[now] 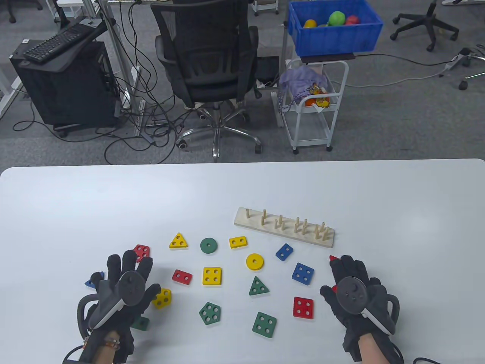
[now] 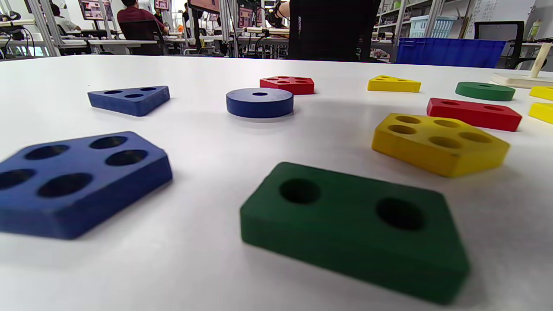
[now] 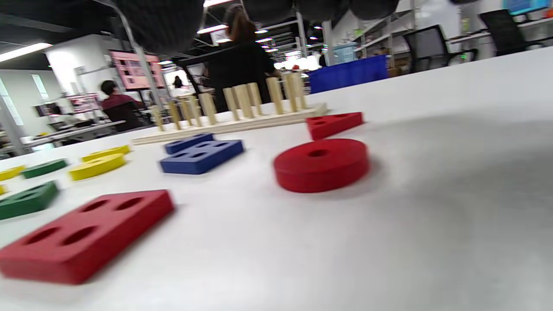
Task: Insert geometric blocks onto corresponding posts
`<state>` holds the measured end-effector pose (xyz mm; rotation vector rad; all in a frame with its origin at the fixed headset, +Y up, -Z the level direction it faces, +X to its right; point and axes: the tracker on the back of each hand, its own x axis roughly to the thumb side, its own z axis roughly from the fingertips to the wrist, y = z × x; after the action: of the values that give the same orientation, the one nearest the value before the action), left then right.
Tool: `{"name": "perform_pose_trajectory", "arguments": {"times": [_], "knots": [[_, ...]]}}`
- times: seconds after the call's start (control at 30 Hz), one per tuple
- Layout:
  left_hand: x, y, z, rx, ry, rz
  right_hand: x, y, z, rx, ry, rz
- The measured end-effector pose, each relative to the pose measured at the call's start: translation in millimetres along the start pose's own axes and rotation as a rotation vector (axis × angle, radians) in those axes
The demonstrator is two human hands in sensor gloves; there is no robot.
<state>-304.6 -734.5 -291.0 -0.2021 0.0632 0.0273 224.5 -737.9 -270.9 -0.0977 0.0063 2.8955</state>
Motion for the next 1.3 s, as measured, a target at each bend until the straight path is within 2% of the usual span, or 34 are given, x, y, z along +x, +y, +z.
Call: {"name": "perform_pose_trajectory", "arguments": {"times": [0.17, 0.3, 0.5, 0.63, 0.77, 0.93, 1.0, 1.07, 1.17, 1.3], "knots": [[-4.0, -1.2, -0.5, -0.008, 0.008, 0.000, -12.4, -0.9, -28.0, 0.035, 0.213, 0.004], [-8.2, -2.7, -0.5, -0.017, 0.025, 0.009, -5.4, 3.2, -65.4, 0.137, 0.291, 0.150], [-12.7, -3.6, -1.9, -0.024, 0.043, 0.013, 12.8, 18.9, -96.5, 0.216, 0.308, 0.339], [-14.6, -6.6, -4.9, -0.043, 0.050, 0.005, 18.2, 18.6, -98.7, 0.168, 0.314, 0.382], [-14.3, -8.4, -6.5, -0.054, 0.048, 0.006, 12.7, 17.7, -98.6, 0.185, 0.296, 0.395], [-13.0, -9.8, -6.5, -0.061, 0.045, -0.003, 11.5, 17.6, -101.1, 0.138, 0.207, 0.399], [-13.5, -8.5, -5.9, -0.054, 0.044, 0.004, 13.2, 16.8, -100.0, 0.109, 0.150, 0.417], [-14.1, -7.5, -5.5, -0.052, 0.044, 0.013, 17.7, 7.5, -98.0, 0.017, 0.097, 0.391], [-14.7, -7.2, -6.2, -0.053, 0.046, 0.019, 40.3, -17.4, -100.0, -0.048, -0.019, 0.288], [-15.6, -7.9, -6.9, -0.059, 0.053, 0.016, 83.0, -38.7, -115.1, -0.082, -0.139, 0.263]]}}
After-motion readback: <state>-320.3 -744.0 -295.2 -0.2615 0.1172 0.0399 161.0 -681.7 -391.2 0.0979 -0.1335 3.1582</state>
